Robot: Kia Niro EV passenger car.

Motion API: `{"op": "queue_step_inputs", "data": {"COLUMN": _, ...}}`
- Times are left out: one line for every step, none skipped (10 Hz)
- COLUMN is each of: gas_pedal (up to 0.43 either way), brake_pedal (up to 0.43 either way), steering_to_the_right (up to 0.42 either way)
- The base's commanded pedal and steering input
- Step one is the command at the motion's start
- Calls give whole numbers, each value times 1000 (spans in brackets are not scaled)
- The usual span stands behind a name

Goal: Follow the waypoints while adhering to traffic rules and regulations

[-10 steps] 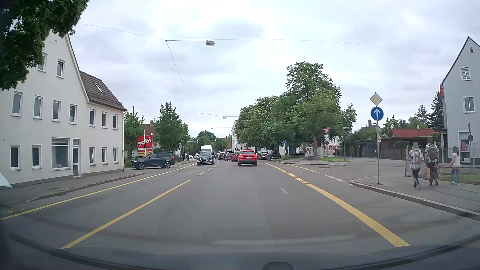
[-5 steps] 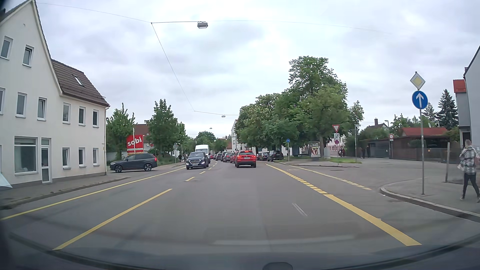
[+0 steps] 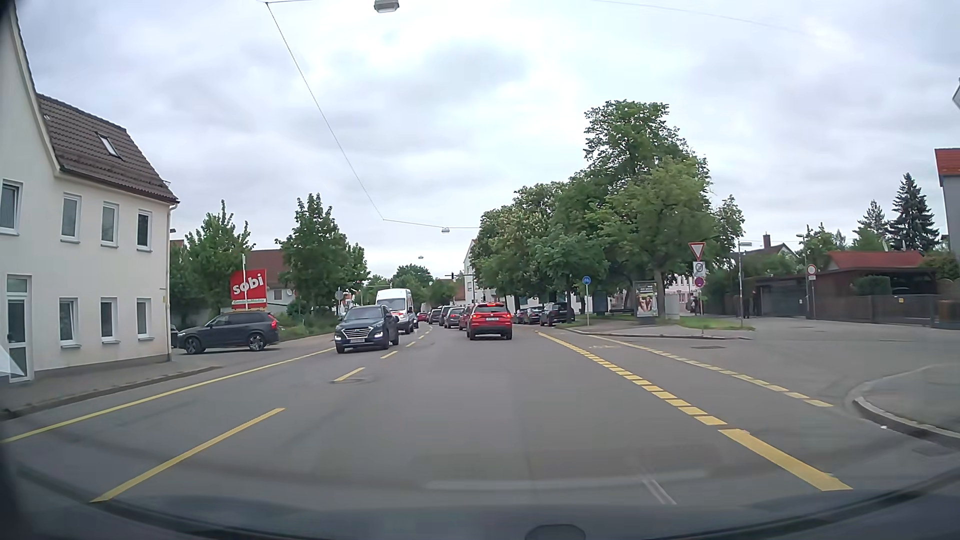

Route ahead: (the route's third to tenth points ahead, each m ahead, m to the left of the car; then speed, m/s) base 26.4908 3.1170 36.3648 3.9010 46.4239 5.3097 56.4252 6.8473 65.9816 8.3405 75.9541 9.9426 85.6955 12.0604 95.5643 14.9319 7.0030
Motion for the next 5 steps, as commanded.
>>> {"op": "queue_step_inputs", "data": {"gas_pedal": 79, "brake_pedal": 0, "steering_to_the_right": -10}}
{"op": "queue_step_inputs", "data": {"gas_pedal": 79, "brake_pedal": 0, "steering_to_the_right": -10}}
{"op": "queue_step_inputs", "data": {"gas_pedal": 79, "brake_pedal": 0, "steering_to_the_right": -10}}
{"op": "queue_step_inputs", "data": {"gas_pedal": 79, "brake_pedal": 0, "steering_to_the_right": -10}}
{"op": "queue_step_inputs", "data": {"gas_pedal": 79, "brake_pedal": 0, "steering_to_the_right": -11}}
